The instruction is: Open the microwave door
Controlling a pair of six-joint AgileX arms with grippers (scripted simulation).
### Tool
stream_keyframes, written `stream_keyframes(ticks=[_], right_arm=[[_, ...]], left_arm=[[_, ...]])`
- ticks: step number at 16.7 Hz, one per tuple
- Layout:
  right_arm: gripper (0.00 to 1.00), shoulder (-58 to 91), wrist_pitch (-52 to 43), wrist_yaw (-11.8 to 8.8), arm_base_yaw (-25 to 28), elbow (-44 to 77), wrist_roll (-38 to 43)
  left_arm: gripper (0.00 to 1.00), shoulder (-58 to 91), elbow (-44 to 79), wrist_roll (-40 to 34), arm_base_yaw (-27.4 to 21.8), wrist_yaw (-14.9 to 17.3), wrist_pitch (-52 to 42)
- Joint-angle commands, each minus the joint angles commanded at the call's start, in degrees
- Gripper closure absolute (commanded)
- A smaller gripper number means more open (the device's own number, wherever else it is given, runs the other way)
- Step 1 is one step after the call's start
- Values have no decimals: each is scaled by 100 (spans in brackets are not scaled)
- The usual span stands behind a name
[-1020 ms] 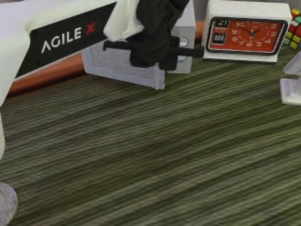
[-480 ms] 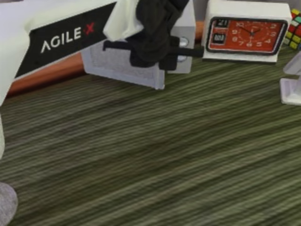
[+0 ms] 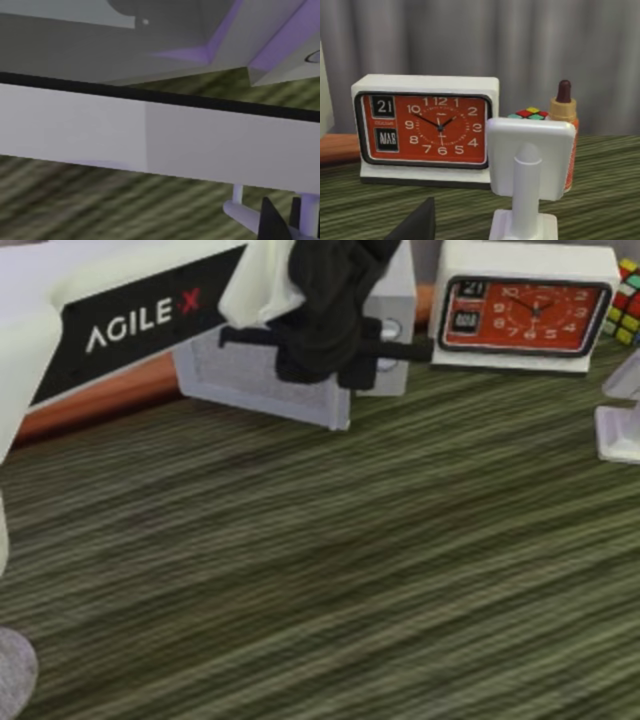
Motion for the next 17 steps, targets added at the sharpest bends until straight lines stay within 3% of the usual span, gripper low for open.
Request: stream_keyframes(ticks=[6, 17], right_arm=[[0, 0, 0, 0, 0, 0, 0], [0, 0, 0, 0, 0, 0, 0]], left_arm=[[100, -427, -656, 511, 105, 218, 308], [100, -438, -664, 520, 107, 223, 317]])
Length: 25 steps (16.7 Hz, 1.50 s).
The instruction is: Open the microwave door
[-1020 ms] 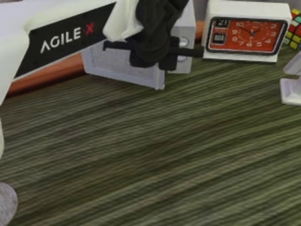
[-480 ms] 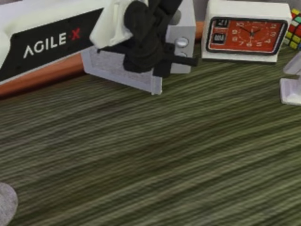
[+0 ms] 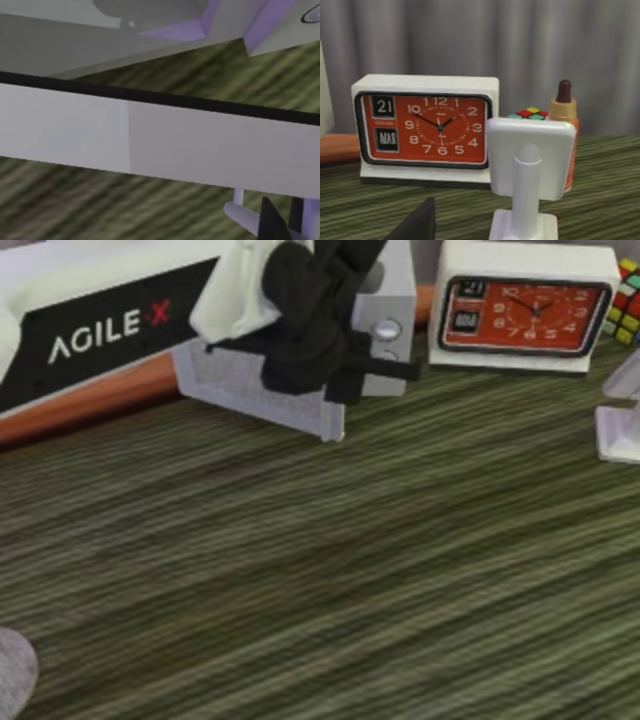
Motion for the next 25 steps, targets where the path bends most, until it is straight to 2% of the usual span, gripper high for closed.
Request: stream_keyframes(ticks=[13, 16, 21, 25], right_arm=[[0, 0, 0, 0, 0, 0, 0], [0, 0, 0, 0, 0, 0, 0], [0, 0, 0, 0, 0, 0, 0], [0, 0, 0, 0, 0, 0, 0]], left_arm=[[100, 0, 0, 0, 0, 0, 0], [100, -51, -78, 51, -22, 69, 44], [100, -422, -629, 557, 102, 305, 265], [100, -460, -659, 593, 111, 323, 292]])
